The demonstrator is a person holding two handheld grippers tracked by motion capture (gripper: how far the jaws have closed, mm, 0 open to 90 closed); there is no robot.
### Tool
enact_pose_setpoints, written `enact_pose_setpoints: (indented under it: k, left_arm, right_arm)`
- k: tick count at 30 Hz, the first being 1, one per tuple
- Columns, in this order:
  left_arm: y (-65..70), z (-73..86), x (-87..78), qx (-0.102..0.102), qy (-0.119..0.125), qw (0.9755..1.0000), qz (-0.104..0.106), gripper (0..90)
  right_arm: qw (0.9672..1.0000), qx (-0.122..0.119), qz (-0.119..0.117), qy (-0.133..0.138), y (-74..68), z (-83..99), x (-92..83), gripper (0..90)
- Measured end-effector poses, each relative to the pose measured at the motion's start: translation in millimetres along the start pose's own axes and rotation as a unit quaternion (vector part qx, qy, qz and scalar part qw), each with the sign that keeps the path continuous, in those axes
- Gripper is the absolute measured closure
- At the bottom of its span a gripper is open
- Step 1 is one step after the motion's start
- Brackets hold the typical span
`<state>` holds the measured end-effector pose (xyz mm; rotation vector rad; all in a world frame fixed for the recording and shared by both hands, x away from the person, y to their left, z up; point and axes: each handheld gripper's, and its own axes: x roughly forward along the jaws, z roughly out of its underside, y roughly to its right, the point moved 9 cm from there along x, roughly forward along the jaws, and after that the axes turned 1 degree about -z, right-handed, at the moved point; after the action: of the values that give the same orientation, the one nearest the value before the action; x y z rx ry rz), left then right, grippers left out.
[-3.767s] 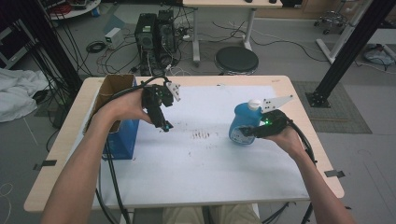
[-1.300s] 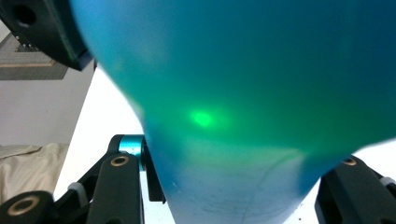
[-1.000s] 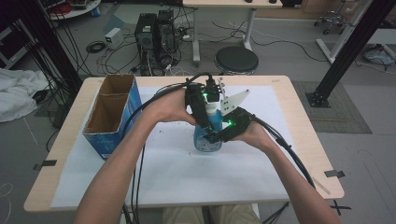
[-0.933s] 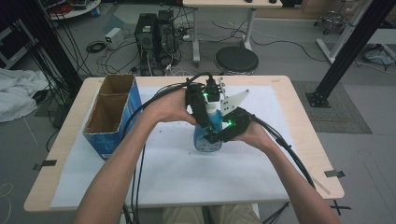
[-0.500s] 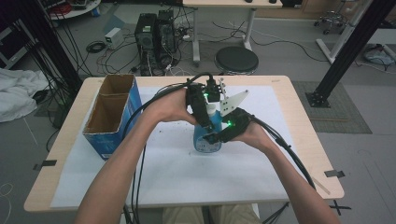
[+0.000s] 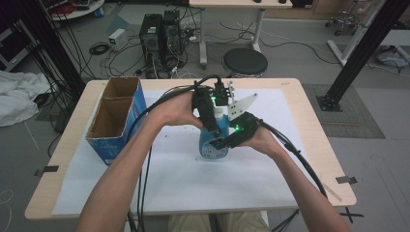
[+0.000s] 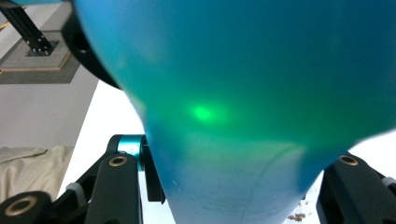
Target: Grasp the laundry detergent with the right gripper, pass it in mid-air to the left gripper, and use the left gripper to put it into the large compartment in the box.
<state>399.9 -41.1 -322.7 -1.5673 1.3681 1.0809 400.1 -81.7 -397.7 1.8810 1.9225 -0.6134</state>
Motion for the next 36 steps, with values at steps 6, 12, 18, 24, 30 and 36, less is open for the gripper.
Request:
enact_pose_setpoints:
  k: [6, 12, 18, 24, 30, 36]
  left_arm:
    - [2.0, -1.1, -0.1, 0.000, 0.000, 1.0000, -0.002, 37.3]
    - [2.5, -1.9, -2.6, -0.001, 0.007, 1.0000, 0.003, 37.3]
    - [3.0, 0.8, -3.2, -0.003, 0.002, 1.0000, 0.001, 37.3]
    - [3.0, 0.9, -3.9, -0.003, 0.004, 1.0000, 0.003, 37.3]
    - [2.3, 1.8, -3.6, -0.002, 0.000, 1.0000, 0.000, 37.3]
    - [1.9, 5.6, -12.3, -0.007, 0.004, 1.0000, 0.000, 37.3]
  right_arm:
    - [1.0000, -0.003, -0.001, 0.002, -0.7, -0.3, -0.9, 44.3]
    - [1.0000, -0.002, -0.006, 0.002, -1.2, -0.4, -1.7, 41.1]
    - [1.0000, 0.006, -0.001, 0.003, 0.9, 0.4, -4.3, 36.3]
    - [1.0000, 0.004, 0.005, 0.004, 1.6, -0.4, -7.6, 32.8]
    - [1.0000, 0.003, 0.004, -0.001, -0.1, 1.4, -8.5, 31.6]
    - [0.9998, 0.010, 0.016, -0.008, 0.2, 7.1, -16.8, 29.8]
